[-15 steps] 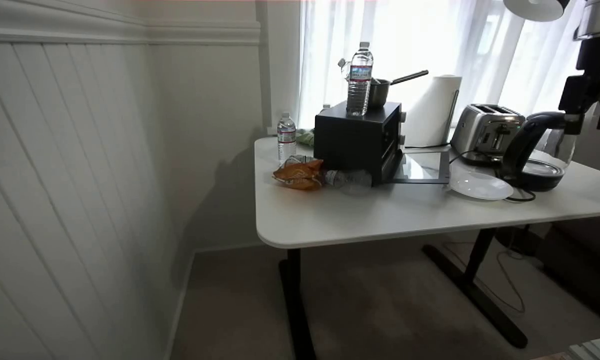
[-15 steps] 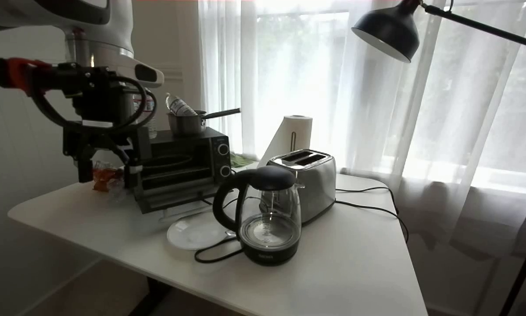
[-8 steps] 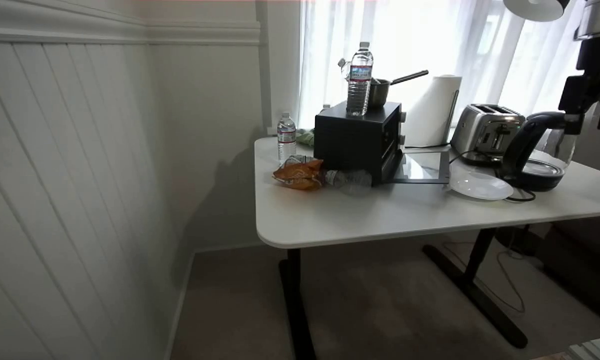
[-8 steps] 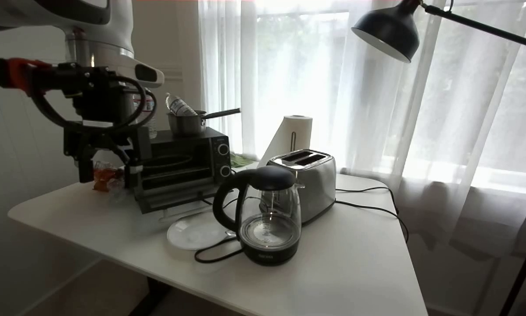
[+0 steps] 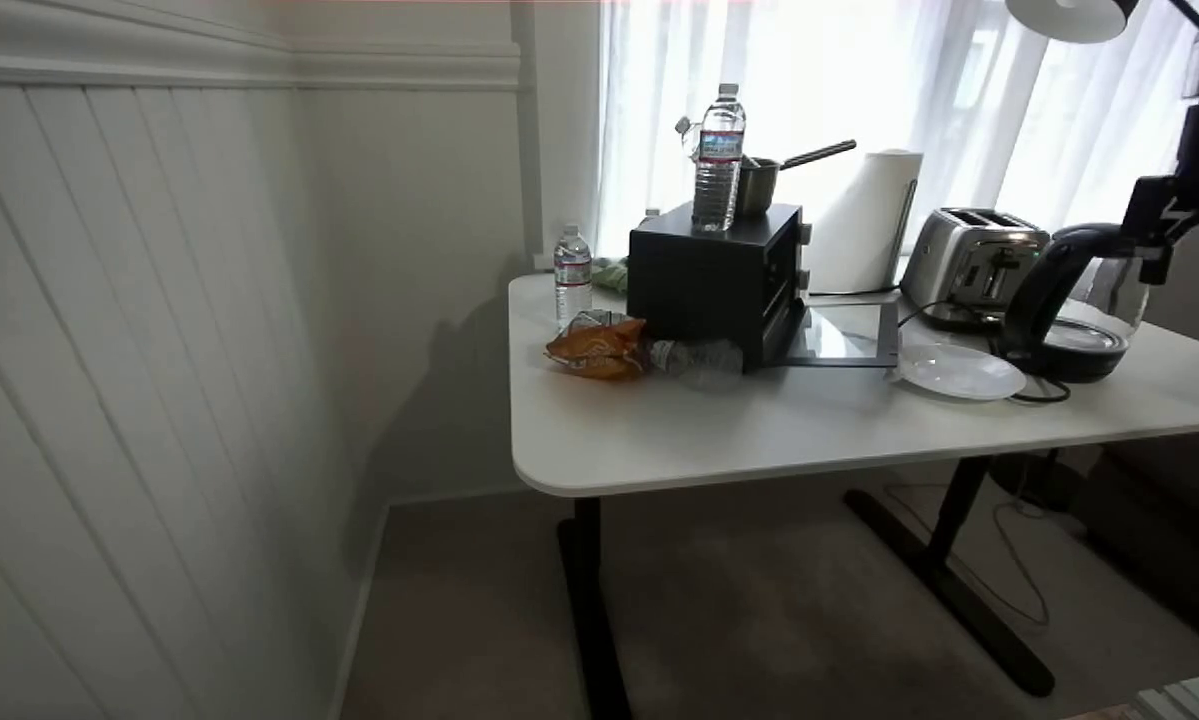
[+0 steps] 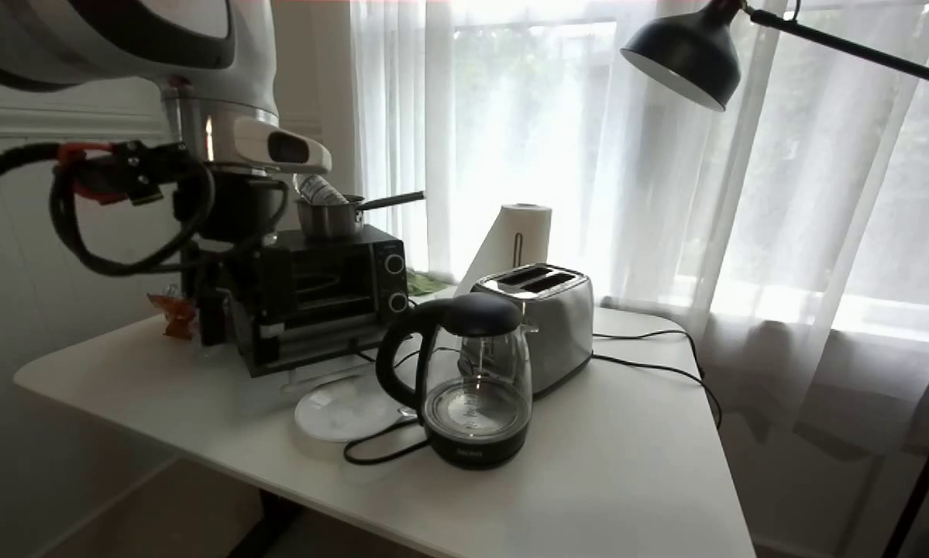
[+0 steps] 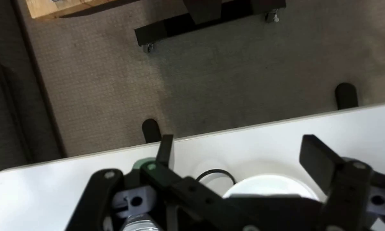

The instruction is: Move the kettle forward a bit

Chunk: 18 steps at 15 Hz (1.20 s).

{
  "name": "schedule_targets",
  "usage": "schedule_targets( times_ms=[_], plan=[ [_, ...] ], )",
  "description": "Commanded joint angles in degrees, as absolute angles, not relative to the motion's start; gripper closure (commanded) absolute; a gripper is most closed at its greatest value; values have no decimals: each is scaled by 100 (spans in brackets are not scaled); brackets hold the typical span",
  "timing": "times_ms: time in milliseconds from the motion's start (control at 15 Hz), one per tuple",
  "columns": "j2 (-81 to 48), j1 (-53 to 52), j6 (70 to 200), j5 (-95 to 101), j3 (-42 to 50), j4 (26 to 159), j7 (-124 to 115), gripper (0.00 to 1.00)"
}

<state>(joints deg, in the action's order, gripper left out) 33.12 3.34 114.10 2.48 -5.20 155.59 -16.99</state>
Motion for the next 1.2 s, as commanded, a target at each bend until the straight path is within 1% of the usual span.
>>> schedule_targets(
  times_ms=[0, 67, 600, 867, 1133],
  plan=[
    [3187, 747, 12177, 538, -399, 15911, -2037, 0],
    [2897, 851, 12436, 576, -375, 15736, -2075, 0],
    [1567, 1583, 14705, 1187, -418, 15805, -3006, 0],
    [912, 1822, 15520, 2018, -495, 15806, -3831, 0],
    [311, 1834, 16257, 3070, -285, 15804, -4750, 0]
  ],
)
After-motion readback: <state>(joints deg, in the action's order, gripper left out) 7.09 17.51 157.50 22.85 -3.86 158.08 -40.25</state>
